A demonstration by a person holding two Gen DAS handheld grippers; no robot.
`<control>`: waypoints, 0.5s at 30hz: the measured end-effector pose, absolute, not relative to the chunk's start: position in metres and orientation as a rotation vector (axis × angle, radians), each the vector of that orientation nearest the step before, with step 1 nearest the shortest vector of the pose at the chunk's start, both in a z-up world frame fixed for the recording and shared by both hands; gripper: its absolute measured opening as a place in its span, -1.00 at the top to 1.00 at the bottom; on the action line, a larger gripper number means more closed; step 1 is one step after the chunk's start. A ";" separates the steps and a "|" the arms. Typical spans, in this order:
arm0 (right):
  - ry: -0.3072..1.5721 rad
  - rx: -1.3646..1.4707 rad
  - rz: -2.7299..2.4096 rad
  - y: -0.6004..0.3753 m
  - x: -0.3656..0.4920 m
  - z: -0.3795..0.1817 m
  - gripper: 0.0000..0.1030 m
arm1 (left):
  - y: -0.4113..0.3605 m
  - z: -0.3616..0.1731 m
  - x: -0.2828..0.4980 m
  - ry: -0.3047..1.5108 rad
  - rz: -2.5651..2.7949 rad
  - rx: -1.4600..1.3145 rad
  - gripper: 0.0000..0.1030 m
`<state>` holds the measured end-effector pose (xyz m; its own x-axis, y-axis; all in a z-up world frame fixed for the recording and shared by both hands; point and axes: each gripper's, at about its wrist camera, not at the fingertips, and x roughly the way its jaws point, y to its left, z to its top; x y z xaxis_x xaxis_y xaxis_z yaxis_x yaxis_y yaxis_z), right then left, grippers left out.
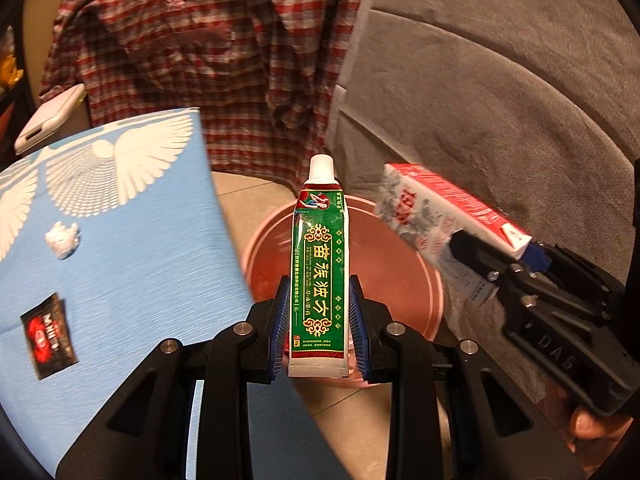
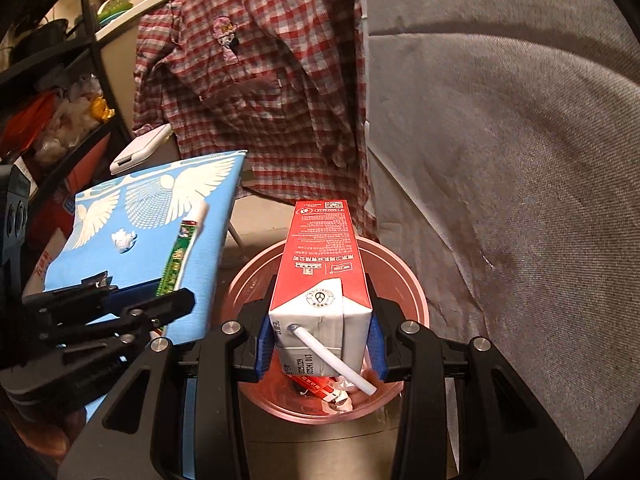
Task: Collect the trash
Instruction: 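Open the left tool over the bucket while the right tool releases the milk carton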
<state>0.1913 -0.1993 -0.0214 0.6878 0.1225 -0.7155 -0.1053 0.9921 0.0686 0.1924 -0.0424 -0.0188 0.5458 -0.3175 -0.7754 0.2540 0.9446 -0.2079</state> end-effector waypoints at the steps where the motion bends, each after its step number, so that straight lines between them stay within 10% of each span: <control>1: 0.810 0.024 0.119 -0.200 0.193 -0.023 0.25 | -0.045 -0.019 0.194 0.934 -0.347 -0.072 0.45; 4: 0.831 0.038 0.107 -0.204 0.198 -0.028 0.14 | -0.047 -0.012 0.194 0.895 -0.363 -0.079 0.08; 15: 0.808 0.042 0.123 -0.196 0.196 -0.023 0.10 | -0.013 0.010 0.179 0.837 -0.362 -0.103 0.07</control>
